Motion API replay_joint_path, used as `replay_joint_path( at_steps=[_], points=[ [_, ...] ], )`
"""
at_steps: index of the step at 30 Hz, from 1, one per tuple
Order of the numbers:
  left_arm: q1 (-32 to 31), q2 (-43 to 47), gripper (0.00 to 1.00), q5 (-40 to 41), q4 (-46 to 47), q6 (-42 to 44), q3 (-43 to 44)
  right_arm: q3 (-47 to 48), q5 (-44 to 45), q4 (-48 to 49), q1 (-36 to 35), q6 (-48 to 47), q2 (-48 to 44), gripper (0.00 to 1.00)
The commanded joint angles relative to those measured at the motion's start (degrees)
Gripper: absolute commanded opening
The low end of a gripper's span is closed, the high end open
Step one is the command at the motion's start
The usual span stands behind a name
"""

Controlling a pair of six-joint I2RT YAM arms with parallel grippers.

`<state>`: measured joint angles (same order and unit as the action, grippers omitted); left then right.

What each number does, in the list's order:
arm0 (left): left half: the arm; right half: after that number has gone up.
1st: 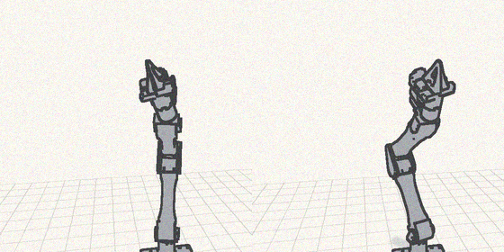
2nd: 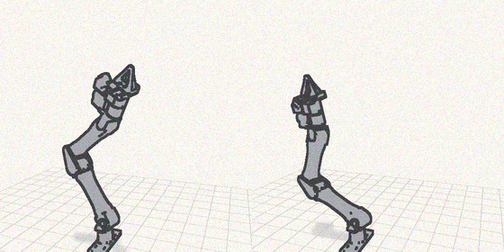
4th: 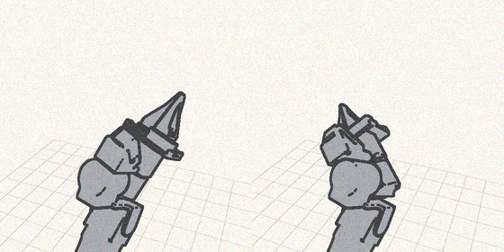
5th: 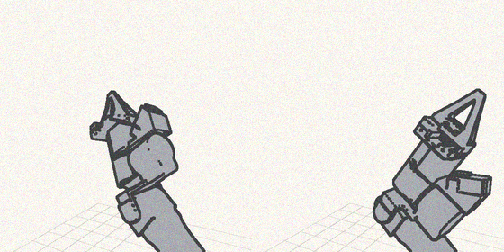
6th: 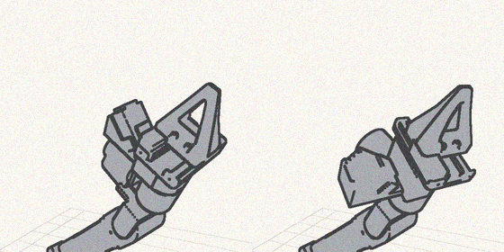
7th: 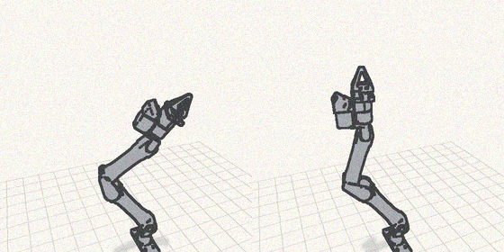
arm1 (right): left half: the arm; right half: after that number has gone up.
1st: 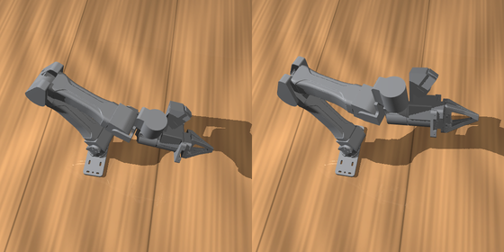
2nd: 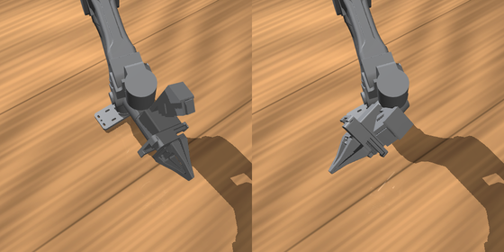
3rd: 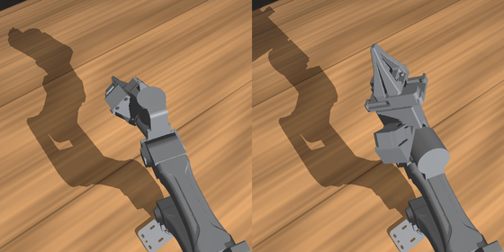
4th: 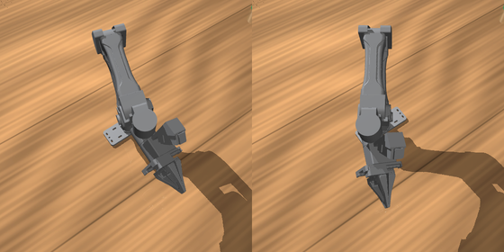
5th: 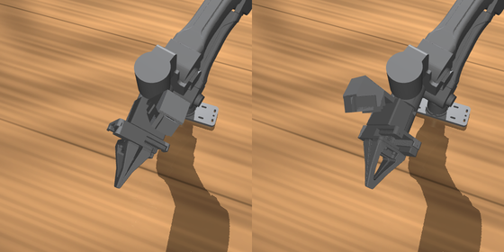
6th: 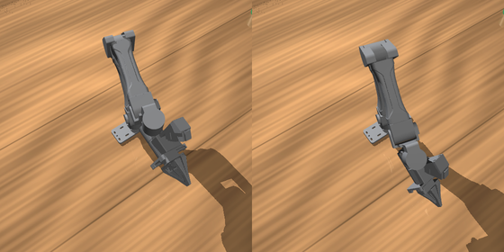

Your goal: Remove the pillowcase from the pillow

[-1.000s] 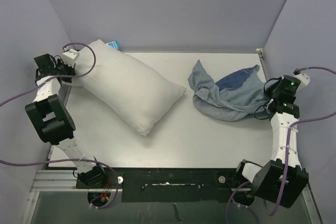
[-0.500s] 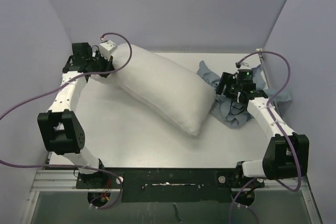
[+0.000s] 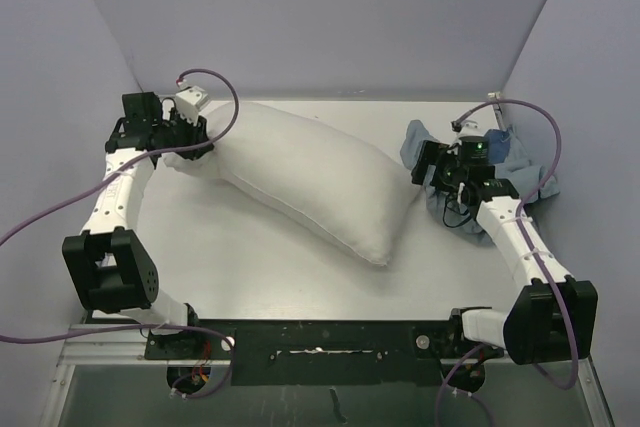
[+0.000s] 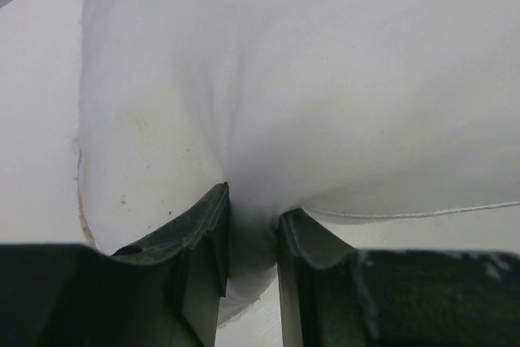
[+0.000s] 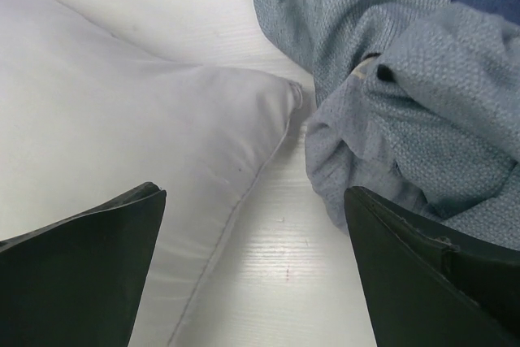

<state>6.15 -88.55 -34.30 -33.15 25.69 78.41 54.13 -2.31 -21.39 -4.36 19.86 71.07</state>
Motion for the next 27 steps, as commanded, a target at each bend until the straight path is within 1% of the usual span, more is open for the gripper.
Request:
replay_joint_path(
  at_steps=[1, 2, 4, 5, 8, 11, 13, 15, 17, 18, 20, 21, 23, 26, 27],
  points=[
    [2.9, -0.8, 0.31, 2.2, 6.2, -1.6, 3.3, -2.8, -1.7, 0.7, 0.1, -0.5, -1.4, 0.98],
    [4.2, -0.9, 0.48, 0.7, 5.1, -2.1, 4.0, -3.3, -1.8, 0.7, 0.1, -0.5, -1.5, 0.98],
    [6.6, -1.0, 0.76, -2.2, 2.3, -1.9, 5.9, -4.1, -2.2, 0.7, 0.0, -0.8, -1.7, 0.98],
    [7.4, -0.7, 0.83, -4.5, 0.6, -1.1, 6.7, -4.3, -2.1, 0.6, 0.0, -0.8, -1.7, 0.98],
    [8.5, 1.0, 0.98, -8.6, -3.8, 0.4, 9.1, -4.0, -0.7, 0.9, 0.0, -1.2, -2.0, 0.98],
    [8.5, 3.0, 0.98, -10.9, -4.1, -2.8, 9.4, -2.9, 3.6, 2.0, 0.6, -2.1, -3.3, 0.98],
    [8.6, 4.5, 0.98, -12.2, 0.2, -8.4, 6.8, -3.9, 8.0, 5.1, 0.9, -3.5, -5.5, 0.98],
    [8.5, 6.1, 0.98, -10.8, 8.6, -15.0, 1.4, -6.8, 11.9, 9.7, 1.7, -5.5, -7.9, 0.98],
    [8.5, 7.7, 0.98, -9.3, 18.6, -22.2, -6.1, -10.2, 14.1, 13.2, 3.9, -6.0, -9.3, 0.98],
    [8.5, 8.3, 0.98, -8.1, 23.8, -26.4, -10.0, -11.9, 14.3, 14.4, 5.4, -5.2, -9.6, 0.98],
    [8.5, 9.2, 0.98, -6.4, 32.7, -30.4, -18.1, -14.5, 14.2, 15.6, 9.3, -1.6, -9.6, 0.98],
    [8.4, 9.6, 0.98, -5.8, 37.8, -31.3, -21.9, -15.7, 14.1, 16.4, 10.6, 0.2, -9.4, 0.98],
    [8.2, 10.0, 0.98, -4.0, 44.6, -33.0, -29.1, -18.5, 14.1, 18.8, 11.8, 2.1, -9.0, 0.98],
    [7.7, 10.2, 0.98, -2.8, 50.3, -30.2, -37.4, -21.2, 14.6, 22.6, 11.9, 1.8, -7.4, 0.98],
    [7.5, 10.2, 0.98, -1.3, 51.6, -29.2, -39.4, -21.7, 14.6, 23.5, 11.9, 1.4, -6.6, 0.98]
  ],
)
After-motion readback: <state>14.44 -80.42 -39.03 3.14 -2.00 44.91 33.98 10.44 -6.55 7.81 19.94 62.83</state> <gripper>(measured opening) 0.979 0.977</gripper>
